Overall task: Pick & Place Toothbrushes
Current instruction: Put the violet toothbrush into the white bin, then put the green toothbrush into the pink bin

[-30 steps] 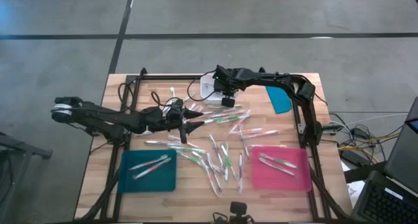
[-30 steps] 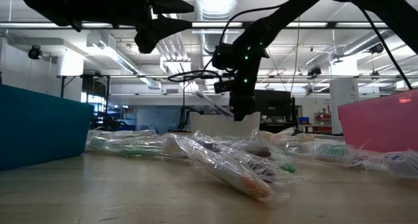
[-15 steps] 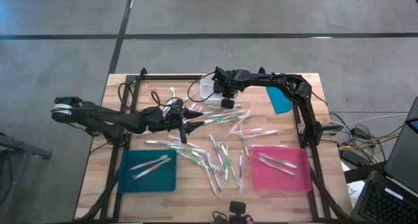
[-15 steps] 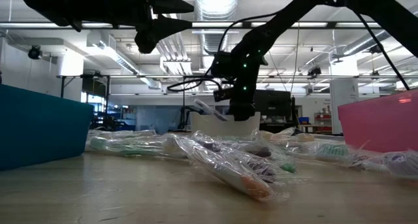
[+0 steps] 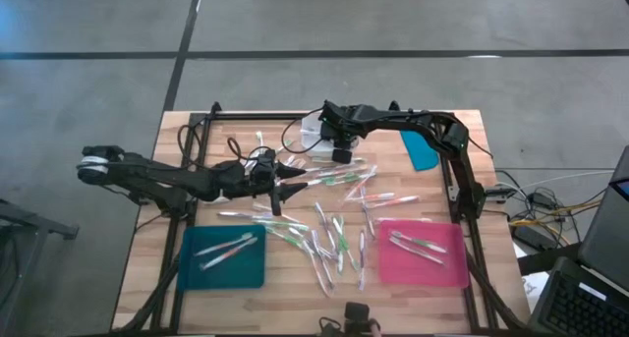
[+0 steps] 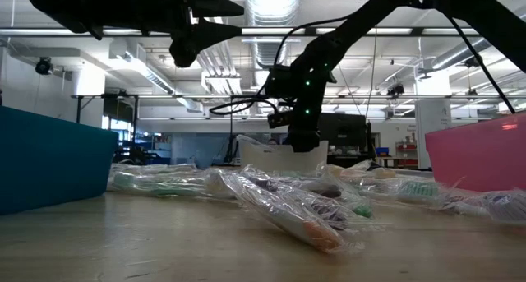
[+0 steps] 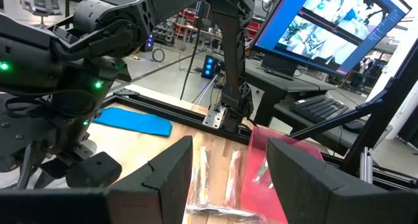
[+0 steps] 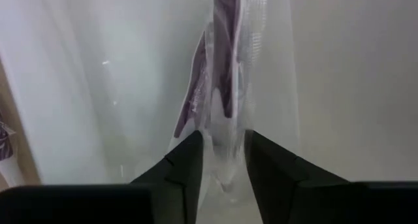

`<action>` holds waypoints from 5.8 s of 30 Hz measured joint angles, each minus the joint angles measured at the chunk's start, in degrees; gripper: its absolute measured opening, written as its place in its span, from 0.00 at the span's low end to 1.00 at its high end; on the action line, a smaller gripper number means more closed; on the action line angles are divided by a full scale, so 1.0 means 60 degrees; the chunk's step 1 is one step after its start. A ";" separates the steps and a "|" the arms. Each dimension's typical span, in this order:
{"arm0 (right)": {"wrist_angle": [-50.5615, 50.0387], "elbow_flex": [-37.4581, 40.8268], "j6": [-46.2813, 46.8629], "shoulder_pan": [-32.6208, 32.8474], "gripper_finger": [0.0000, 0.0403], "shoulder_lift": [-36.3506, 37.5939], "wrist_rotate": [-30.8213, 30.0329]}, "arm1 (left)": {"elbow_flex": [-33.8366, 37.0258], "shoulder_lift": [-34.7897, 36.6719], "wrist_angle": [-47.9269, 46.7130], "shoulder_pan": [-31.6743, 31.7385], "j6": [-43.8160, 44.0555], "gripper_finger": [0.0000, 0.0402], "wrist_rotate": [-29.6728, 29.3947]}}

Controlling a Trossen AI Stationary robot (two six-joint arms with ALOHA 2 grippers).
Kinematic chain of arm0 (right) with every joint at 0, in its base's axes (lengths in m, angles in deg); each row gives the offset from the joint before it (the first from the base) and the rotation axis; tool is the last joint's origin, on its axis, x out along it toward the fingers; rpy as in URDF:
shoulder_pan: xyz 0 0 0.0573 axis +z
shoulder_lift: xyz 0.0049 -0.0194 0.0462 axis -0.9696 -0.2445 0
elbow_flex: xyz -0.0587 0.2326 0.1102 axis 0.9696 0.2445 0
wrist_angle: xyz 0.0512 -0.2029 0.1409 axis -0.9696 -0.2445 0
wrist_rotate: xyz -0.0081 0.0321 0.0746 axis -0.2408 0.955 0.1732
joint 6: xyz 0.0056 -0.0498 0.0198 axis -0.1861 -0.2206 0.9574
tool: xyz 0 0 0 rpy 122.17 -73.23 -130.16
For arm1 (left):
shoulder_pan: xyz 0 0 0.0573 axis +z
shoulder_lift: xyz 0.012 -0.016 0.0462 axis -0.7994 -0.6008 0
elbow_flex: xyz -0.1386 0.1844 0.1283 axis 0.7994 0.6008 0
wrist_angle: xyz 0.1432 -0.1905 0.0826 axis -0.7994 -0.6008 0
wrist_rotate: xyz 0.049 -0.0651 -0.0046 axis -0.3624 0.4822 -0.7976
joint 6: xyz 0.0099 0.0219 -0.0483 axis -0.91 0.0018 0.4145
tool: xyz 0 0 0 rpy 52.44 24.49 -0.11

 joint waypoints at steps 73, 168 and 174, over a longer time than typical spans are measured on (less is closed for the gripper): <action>0.2066 -0.1589 -0.0452 0.0156 0.02 -0.0284 0.2965 | -0.0004 0.0007 -0.0022 0.0041 -0.0294 0.50 -0.0001; -0.2103 -0.1732 0.0536 -0.1217 0.41 -0.0117 0.1993 | 0.0011 0.0004 0.1113 0.0327 -0.3011 0.50 -0.0901; -0.1635 -0.1404 0.0429 -0.1217 0.42 -0.0117 0.1990 | 0.0015 -0.0004 0.0573 0.0328 -0.2292 0.50 -0.0947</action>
